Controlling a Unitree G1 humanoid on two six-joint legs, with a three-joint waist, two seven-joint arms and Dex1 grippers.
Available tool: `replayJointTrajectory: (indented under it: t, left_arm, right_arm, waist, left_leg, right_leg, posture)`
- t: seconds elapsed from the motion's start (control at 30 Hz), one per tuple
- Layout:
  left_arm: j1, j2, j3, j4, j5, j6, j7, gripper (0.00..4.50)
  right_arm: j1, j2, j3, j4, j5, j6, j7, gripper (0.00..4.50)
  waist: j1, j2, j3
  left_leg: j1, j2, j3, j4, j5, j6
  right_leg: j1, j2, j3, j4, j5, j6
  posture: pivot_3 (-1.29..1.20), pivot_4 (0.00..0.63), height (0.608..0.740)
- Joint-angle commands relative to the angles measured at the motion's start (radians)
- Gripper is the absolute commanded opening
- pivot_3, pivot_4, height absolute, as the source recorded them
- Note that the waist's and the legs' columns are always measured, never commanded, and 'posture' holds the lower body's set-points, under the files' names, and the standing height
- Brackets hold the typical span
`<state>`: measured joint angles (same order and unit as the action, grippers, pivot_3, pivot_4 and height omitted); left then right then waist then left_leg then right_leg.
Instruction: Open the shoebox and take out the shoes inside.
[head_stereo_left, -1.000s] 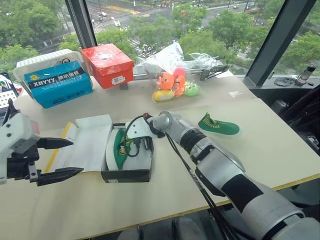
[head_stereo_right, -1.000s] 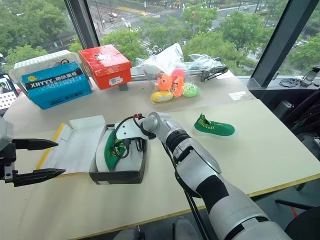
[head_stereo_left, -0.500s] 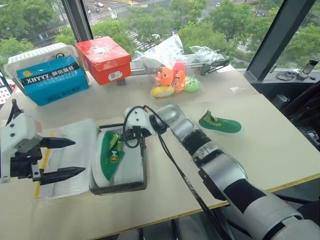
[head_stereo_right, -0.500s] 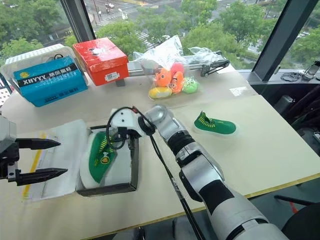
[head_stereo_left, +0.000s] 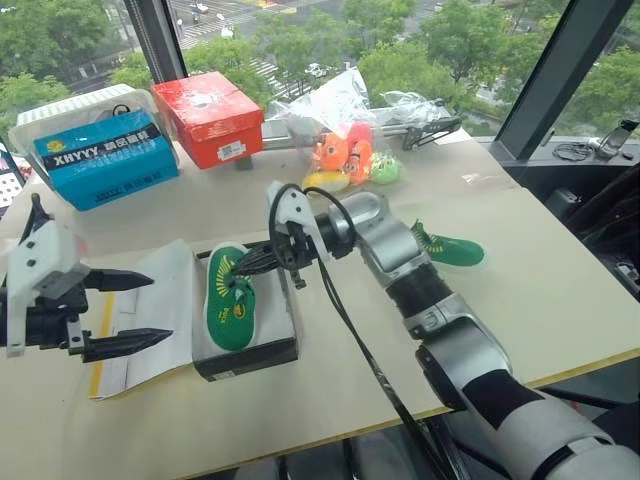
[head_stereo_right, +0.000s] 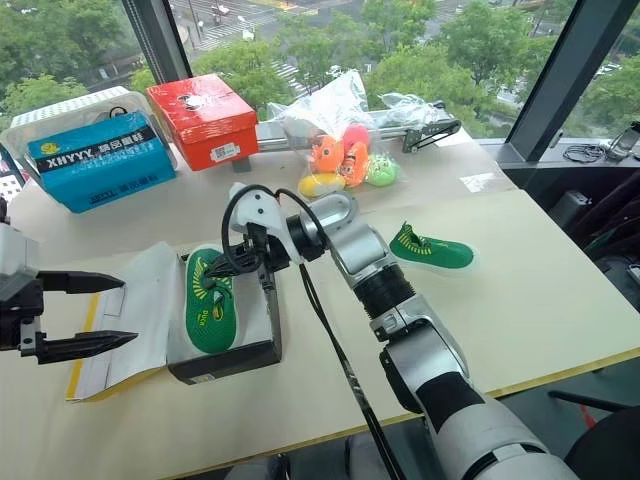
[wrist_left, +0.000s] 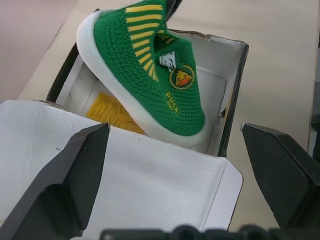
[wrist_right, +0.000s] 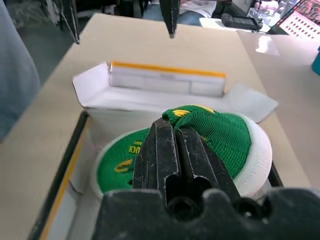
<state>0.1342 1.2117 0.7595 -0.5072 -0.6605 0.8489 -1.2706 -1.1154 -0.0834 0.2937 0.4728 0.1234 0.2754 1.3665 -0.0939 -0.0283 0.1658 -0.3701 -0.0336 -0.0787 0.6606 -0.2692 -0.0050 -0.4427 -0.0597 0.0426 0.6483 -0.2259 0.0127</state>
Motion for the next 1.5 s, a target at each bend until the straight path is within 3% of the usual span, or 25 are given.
replayJointTrajectory:
  t: [0.03, 0.4, 0.6, 0.9, 1.1, 1.3, 1.5]
  left_arm:
    - [-0.013, 0.019, -0.003, 0.008, 0.007, -0.02, -0.007, 4.5]
    - [-0.074, 0.025, -0.1, 0.025, -0.009, -0.041, -0.002, 4.5]
    - [-0.147, 0.02, -0.216, 0.055, -0.013, -0.077, 0.004, 4.5]
    - [-0.297, 0.015, -0.408, 0.145, 0.003, -0.149, -0.011, 4.5]
    - [-0.298, 0.011, -0.425, 0.148, 0.005, -0.16, -0.013, 4.5]
    - [-0.262, 0.017, -0.385, 0.129, -0.007, -0.149, -0.01, 4.5]
    - [-0.222, 0.027, -0.331, 0.105, -0.014, -0.132, -0.009, 4.5]
  right_arm:
    - [-0.033, 0.001, -0.084, -0.086, 0.098, 0.061, -0.031, 0.01]
    - [-0.181, -0.107, -0.242, -0.199, 0.191, 0.145, -0.199, 0.01]
    - [-0.177, -0.321, -0.282, -0.284, 0.183, 0.202, -0.22, 0.01]
    - [0.086, -0.627, -0.265, -0.508, 0.242, 0.399, -0.129, 0.01]
    - [0.284, -0.798, -0.245, -0.474, 0.171, 0.361, -0.094, 0.01]
    - [0.325, -0.775, -0.154, -0.224, 0.041, 0.206, -0.14, 0.01]
    - [0.175, -0.618, -0.116, 0.143, -0.063, 0.019, -0.264, 0.01]
  waist:
    - [0.0, 0.0, 0.0]
    - [0.002, 0.0, 0.0]
    - [0.029, 0.0, 0.0]
    - [0.038, 0.0, 0.0]
    - [0.043, 0.001, 0.001]
    - [0.043, 0.001, 0.0]
    - [0.035, 0.001, 0.001]
  left_leg:
    - [0.0, 0.0, 0.0, 0.0, 0.0, 0.0]
    - [-0.002, 0.0, 0.0, 0.0, 0.0, 0.0]
    - [-0.015, -0.001, 0.0, 0.002, 0.001, 0.0]
    - [-0.018, 0.0, 0.003, 0.003, 0.0, 0.001]
    - [-0.018, 0.0, 0.005, 0.007, -0.001, 0.003]
    - [-0.018, 0.0, 0.007, 0.015, -0.001, 0.004]
    - [-0.013, 0.0, 0.009, 0.018, -0.001, 0.005]
  right_leg:
    - [0.0, 0.0, 0.0, 0.0, 0.0, 0.0]
    - [-0.002, 0.0, 0.0, 0.0, 0.0, 0.0]
    - [-0.014, -0.001, -0.001, 0.001, 0.001, 0.0]
    - [-0.015, -0.001, 0.0, 0.001, 0.001, 0.0]
    - [-0.015, 0.0, 0.0, 0.002, 0.001, 0.0]
    - [-0.014, 0.0, 0.001, 0.007, 0.001, 0.001]
    - [-0.01, 0.0, 0.002, 0.009, 0.002, 0.001]
  posture:
    - [0.0, 0.15, 0.74]
    - [0.0, 0.15, 0.74]
    - [0.0, 0.15, 0.74]
    - [0.0, 0.15, 0.74]
    - [0.0, 0.15, 0.74]
    - [0.0, 0.15, 0.74]
    - [0.0, 0.15, 0.74]
